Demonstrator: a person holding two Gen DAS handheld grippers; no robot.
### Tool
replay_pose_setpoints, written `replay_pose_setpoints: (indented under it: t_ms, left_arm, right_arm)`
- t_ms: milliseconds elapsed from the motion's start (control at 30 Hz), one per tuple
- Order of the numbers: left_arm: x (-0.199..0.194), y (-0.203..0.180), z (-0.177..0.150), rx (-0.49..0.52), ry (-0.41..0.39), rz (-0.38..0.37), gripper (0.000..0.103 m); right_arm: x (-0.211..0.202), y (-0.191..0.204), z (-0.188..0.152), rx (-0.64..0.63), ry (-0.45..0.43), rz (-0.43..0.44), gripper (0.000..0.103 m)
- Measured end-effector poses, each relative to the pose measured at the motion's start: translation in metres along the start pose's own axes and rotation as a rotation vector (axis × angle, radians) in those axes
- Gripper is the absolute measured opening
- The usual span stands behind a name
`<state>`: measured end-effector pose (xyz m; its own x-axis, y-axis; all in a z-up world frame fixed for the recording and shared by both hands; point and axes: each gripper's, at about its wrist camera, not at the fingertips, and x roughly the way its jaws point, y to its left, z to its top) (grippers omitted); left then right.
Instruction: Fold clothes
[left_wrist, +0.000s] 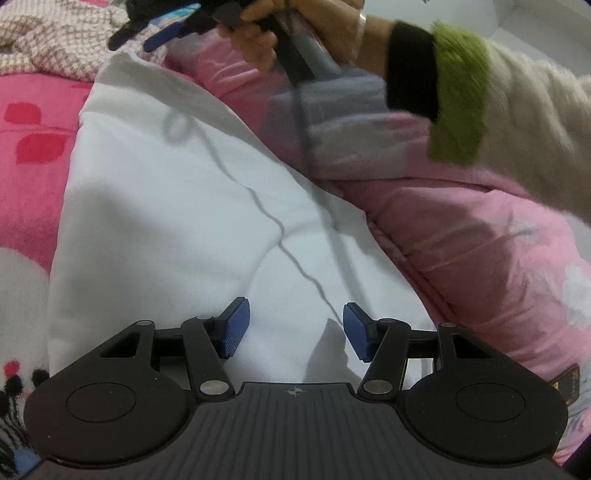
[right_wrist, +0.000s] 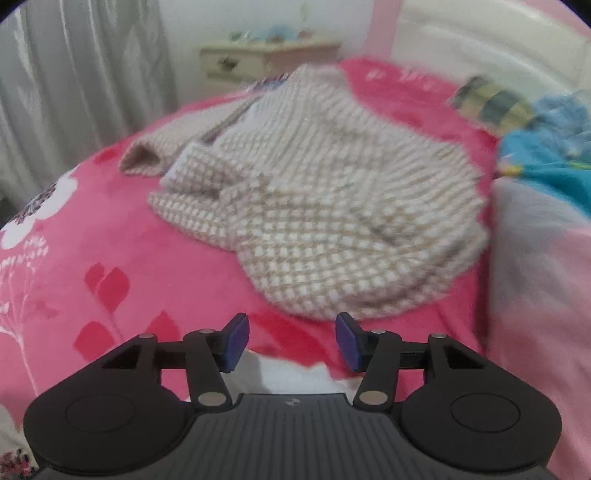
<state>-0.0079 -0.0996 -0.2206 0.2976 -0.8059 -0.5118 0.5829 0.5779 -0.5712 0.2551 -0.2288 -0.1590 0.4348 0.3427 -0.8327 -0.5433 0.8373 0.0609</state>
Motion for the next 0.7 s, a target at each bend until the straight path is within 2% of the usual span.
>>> replay_pose_setpoints:
  t_ms: [67, 133, 200, 267, 333, 500, 700]
  left_arm:
    - [-0.002, 0.002, -0.003, -0.005, 0.0, -0.007, 0.056]
    - [-0.003, 0.003, -0.004, -0.007, -0.001, -0.011, 0.056]
    - [-0.003, 0.002, -0.005, -0.006, -0.003, -0.014, 0.056]
    - [-0.002, 0.004, -0.005, -0.007, -0.003, -0.014, 0.056]
    - [-0.001, 0.004, -0.005, -0.01, -0.003, -0.014, 0.056]
    - [0.0, 0.002, -0.006, -0.001, -0.005, -0.01, 0.056]
    - [-0.001, 0.001, -0.007, 0.009, -0.007, -0.005, 0.056]
  right_arm:
    - [0.02, -0.002, 0.003, -0.031, 0.074, 0.036, 0.053]
    - [0.029, -0.005, 0.002, -0.036, 0.131, 0.075, 0.04]
    - [0.034, -0.01, 0.001, -0.017, 0.17, 0.127, 0.004]
    - [0.032, -0.01, -0.002, -0.022, 0.15, 0.123, 0.003]
    - [0.028, -0.013, -0.001, -0.007, 0.086, 0.1, 0.003]
    - [0.021, -0.033, -0.005, 0.142, -0.082, -0.004, 0.002]
    - [0.03, -0.043, -0.024, 0.241, -0.15, -0.137, 0.003]
